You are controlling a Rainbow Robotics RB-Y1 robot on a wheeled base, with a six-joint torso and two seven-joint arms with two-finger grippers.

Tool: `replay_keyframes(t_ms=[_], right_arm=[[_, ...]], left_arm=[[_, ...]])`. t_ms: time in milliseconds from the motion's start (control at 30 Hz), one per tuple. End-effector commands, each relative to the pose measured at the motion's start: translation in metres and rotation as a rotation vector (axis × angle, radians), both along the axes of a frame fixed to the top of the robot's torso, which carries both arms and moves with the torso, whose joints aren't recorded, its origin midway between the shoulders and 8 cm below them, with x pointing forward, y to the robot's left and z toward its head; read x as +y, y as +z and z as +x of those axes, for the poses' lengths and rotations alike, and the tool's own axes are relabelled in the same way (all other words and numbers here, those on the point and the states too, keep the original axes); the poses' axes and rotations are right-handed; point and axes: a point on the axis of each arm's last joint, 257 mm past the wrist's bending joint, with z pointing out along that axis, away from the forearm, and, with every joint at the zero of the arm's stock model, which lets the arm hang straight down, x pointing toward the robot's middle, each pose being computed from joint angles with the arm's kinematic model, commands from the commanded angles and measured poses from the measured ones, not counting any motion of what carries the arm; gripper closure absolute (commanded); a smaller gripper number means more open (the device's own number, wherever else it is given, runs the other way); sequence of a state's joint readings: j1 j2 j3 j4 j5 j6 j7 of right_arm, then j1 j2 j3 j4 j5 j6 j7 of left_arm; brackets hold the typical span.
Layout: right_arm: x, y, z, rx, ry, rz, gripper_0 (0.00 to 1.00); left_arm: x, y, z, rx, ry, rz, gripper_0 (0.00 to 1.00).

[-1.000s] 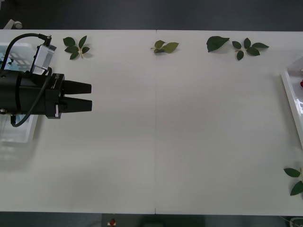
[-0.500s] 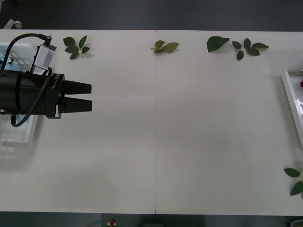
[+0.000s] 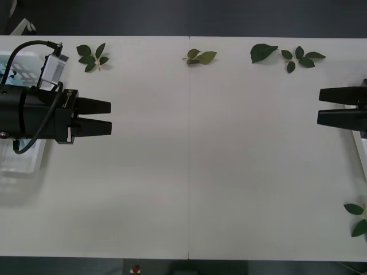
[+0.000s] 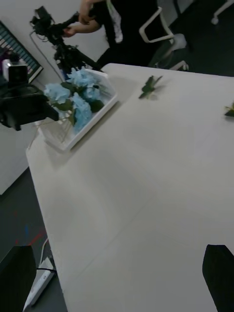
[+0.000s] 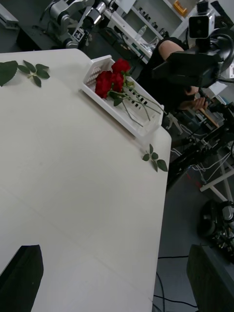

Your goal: Put the red flowers into the right box and the blue flowers into the left box

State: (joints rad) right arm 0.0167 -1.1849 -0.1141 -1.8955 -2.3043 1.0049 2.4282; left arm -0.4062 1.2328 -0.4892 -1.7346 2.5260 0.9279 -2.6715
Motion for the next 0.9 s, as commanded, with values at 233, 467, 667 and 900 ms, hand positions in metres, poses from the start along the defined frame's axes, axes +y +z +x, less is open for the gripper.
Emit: replay_keyframes(t_ms=[233, 467, 667, 900], right_arm=[[0.073, 0.028, -0.055, -0.146, 0.201, 0.052, 0.0], [0.096, 0.028, -0.078, -0.141, 0.308, 0.09, 0.0], [0.114, 0.027, -0.084, -0.147, 0.358, 0.124, 0.0], [0.126, 0.031, -0.081, -0.169, 0.361, 0.156, 0.0]], left_arm=[[-0.002, 0.002, -0.005, -0.027, -0.013, -0.002, 0.15], [-0.002, 0.002, -0.005, -0.027, -0.013, -0.002, 0.14], [-0.002, 0.002, -0.005, -0.027, -0.013, -0.002, 0.14], [-0.002, 0.002, -0.005, -0.027, -0.013, -0.002, 0.14]])
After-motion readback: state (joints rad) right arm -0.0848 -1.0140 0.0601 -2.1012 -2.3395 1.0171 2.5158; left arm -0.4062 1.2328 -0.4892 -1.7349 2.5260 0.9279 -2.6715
